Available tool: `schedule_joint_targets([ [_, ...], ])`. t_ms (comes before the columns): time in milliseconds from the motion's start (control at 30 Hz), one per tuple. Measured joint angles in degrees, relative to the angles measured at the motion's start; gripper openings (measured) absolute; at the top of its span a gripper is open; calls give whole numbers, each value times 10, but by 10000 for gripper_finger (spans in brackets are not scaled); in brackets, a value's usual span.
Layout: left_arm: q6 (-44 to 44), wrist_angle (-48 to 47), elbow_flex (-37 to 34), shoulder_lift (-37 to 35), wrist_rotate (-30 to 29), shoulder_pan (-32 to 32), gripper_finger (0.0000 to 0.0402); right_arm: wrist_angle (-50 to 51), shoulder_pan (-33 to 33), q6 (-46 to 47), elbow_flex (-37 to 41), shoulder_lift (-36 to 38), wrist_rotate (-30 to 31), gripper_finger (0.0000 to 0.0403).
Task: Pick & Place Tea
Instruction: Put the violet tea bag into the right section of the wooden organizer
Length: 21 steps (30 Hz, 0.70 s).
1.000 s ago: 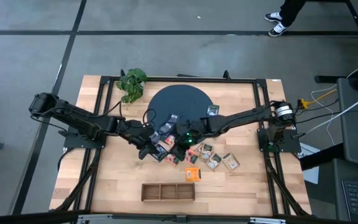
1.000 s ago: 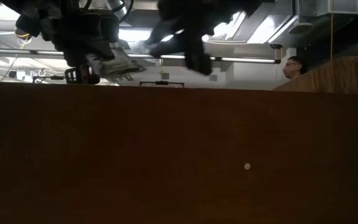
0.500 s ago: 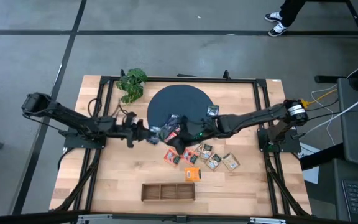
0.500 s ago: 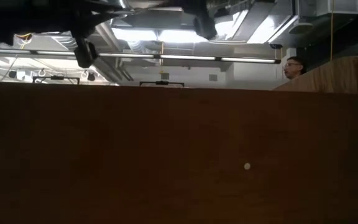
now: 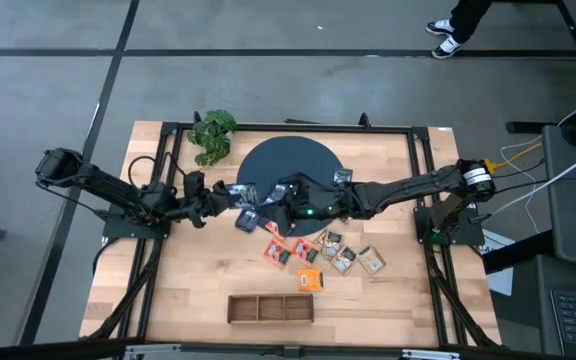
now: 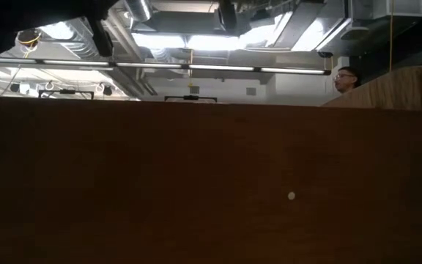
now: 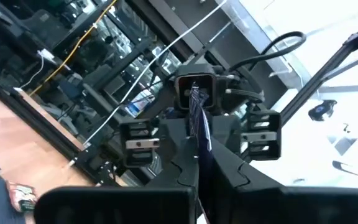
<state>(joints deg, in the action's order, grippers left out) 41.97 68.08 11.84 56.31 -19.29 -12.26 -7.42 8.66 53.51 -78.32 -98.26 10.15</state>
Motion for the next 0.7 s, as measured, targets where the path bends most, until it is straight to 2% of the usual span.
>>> schedule_joint_targets([
  [400,22,9,2,0,-5,0,6,-27,-6,-18,0,0,10,90],
  [700,-17,5,53,34,10,0,7,-42,-14,-30,0,0,7,90],
])
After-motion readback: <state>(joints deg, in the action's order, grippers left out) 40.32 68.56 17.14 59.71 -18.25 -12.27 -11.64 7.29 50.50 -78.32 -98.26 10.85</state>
